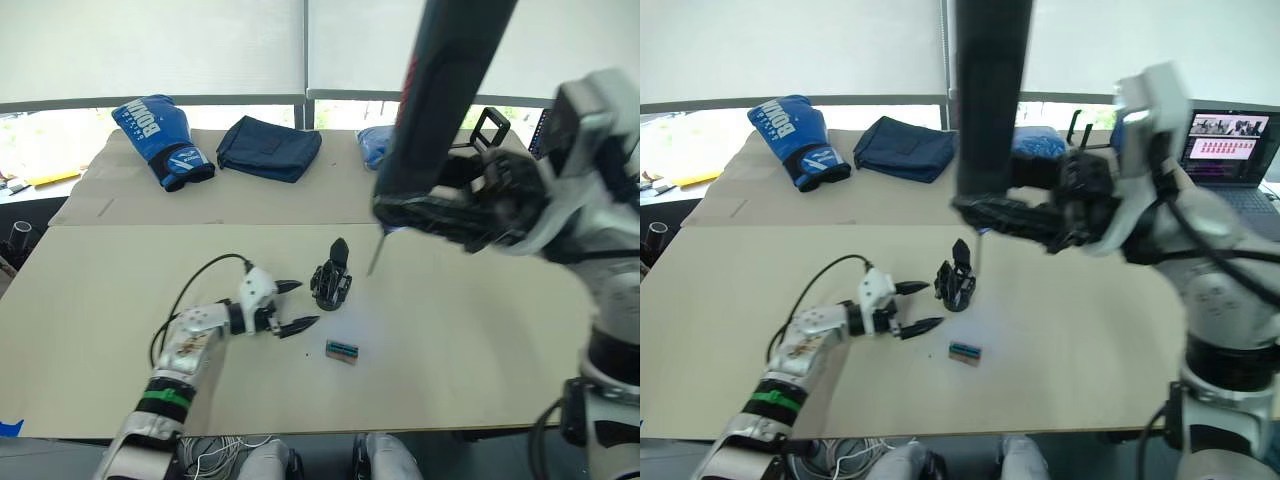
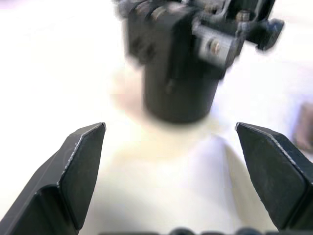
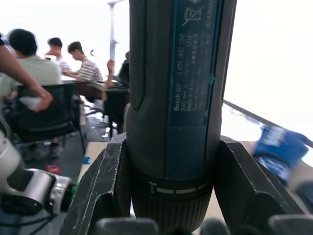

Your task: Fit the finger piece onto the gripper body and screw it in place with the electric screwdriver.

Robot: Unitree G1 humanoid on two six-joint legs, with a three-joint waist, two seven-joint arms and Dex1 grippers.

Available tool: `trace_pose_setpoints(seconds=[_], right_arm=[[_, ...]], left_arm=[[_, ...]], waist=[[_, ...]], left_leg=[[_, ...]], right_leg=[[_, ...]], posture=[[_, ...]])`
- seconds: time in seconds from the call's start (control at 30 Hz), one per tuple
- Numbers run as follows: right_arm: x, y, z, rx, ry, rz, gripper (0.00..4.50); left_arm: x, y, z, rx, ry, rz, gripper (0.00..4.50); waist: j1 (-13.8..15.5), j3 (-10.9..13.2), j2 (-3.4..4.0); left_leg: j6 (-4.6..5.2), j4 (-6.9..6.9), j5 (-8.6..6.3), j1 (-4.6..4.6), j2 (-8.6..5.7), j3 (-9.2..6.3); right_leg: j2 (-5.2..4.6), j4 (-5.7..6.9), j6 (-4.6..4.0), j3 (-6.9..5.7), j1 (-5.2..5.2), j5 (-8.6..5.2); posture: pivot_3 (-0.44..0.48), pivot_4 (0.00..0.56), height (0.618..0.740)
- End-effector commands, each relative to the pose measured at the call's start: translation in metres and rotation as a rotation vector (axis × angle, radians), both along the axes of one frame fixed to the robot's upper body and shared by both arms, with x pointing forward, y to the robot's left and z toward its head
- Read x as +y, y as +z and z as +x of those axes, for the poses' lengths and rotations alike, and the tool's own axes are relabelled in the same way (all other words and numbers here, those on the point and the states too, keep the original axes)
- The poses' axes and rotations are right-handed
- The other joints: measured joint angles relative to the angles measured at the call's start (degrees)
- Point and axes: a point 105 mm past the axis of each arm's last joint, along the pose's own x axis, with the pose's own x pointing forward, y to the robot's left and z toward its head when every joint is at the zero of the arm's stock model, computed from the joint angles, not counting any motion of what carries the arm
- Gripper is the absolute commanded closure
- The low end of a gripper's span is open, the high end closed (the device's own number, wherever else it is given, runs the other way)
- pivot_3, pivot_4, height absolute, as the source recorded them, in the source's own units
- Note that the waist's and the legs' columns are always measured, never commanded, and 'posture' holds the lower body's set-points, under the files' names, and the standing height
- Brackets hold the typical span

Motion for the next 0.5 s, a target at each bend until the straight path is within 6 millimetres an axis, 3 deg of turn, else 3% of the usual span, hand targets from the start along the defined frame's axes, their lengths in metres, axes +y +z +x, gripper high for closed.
trace_pose_setpoints(seconds=[0.03, 0.13, 0.23, 0.5], right_arm=[[-0.035, 0.003, 0.005, 0.213, -0.151, -0.122, 2.57], [-0.064, -0.003, 0.015, 0.401, -0.293, -0.172, 2.57], [-0.099, -0.047, 0.021, 0.592, -0.523, -0.447, 2.57], [-0.172, -0.114, 0.027, 0.821, -0.772, -0.743, 2.57]], left_arm=[[0.026, 0.03, -0.025, -0.005, -0.134, -0.068, 0.01], [0.044, 0.059, -0.032, -0.017, -0.195, -0.063, 0.01], [0.054, 0.079, -0.041, -0.047, -0.261, -0.021, 0.01], [0.064, 0.09, -0.04, -0.141, -0.246, -0.012, 0.01]], waist=[[0.1, 0.2, 0.04], [0.4, 0.5, 0.1], [1.2, 0.6, 0.28], [0.9, 0.6, 0.36]], left_leg=[[0.0, 0.0, 0.0, -0.11, 0.0, 0.04], [-0.04, 0.07, 0.03, -0.45, -0.01, 0.04], [-0.04, 0.15, 0.07, -0.75, -0.03, 0.01], [0.07, 0.13, 0.03, -0.87, -0.03, 0.29]], right_leg=[[-0.01, 0.05, -0.05, 0.02, -0.17, -0.03], [-0.04, 0.09, -0.09, 0.03, -0.52, -0.02], [-0.08, 0.02, -0.11, -0.03, -0.7, -0.01], [0.34, -0.57, 0.43, -0.12, -0.64, 0.22]], posture=[[0.0, 0.15, 0.74], [0.0, 0.15, 0.74], [0.0, 0.15, 0.74], [0.0, 0.15, 0.74]])
